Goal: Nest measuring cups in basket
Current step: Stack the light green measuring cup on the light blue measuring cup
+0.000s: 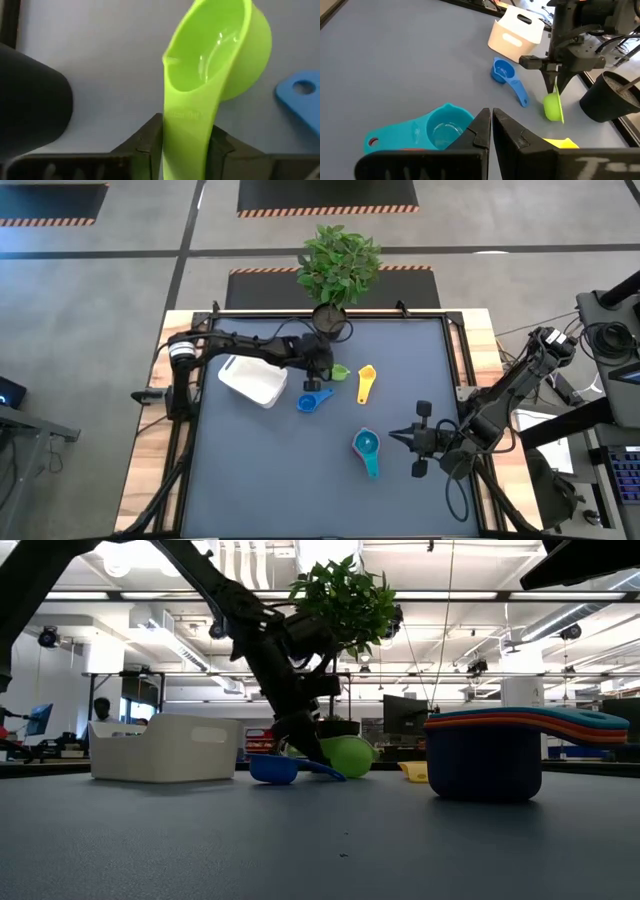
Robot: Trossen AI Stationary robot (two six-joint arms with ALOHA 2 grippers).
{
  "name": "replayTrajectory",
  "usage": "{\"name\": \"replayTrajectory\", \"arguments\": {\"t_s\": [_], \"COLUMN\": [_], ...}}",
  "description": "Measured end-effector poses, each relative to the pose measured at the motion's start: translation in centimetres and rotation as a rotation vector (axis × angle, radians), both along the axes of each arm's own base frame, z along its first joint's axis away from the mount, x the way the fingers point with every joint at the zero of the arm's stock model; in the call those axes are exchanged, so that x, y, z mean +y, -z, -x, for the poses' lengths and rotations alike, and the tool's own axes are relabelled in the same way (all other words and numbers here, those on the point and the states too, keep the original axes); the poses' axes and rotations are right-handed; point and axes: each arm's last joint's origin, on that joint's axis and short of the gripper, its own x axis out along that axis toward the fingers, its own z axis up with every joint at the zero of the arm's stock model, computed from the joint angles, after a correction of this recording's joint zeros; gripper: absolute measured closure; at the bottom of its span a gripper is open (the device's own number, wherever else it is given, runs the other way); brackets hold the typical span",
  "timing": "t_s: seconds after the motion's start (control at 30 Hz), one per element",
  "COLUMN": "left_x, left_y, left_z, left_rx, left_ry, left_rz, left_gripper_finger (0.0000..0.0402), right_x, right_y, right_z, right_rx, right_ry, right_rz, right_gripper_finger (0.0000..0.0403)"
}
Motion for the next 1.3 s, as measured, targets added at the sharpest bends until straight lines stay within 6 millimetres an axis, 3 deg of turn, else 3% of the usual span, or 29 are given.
{"name": "replayTrajectory", "arguments": {"t_s": [0.33,0.47,0.77,1.0,1.3], "left_x": [-3.3,-4.9,-8.1,-15.3,-24.3], "left_y": [-4.4,-6.1,-7.2,-11.2,-13.5], "left_z": [-1.2,-1.3,-1.3,-2.1,-1.9], "left_rx": [-0.027,-0.055,-0.077,-0.224,-0.356], "left_ry": [-0.005,-0.035,-0.038,0.051,0.125], "left_rz": [-0.022,-0.080,-0.134,-0.084,-0.086], "left_gripper_finger": [0.0395,0.0400,0.0401,0.0401,0.0401], "right_x": [0.0,0.0,0.0,-0.1,-0.2], "right_y": [-0.1,-0.5,-0.5,-0.3,-0.3], "right_z": [0.0,0.0,0.0,0.1,0.2], "right_rx": [0.003,-0.004,-0.004,0.014,0.026], "right_ry": [-0.016,-0.021,-0.022,-0.022,-0.027], "right_rz": [0.027,0.027,0.028,0.045,0.064], "right_gripper_finger": [0.0394,0.0394,0.0394,0.0394,0.0394]}}
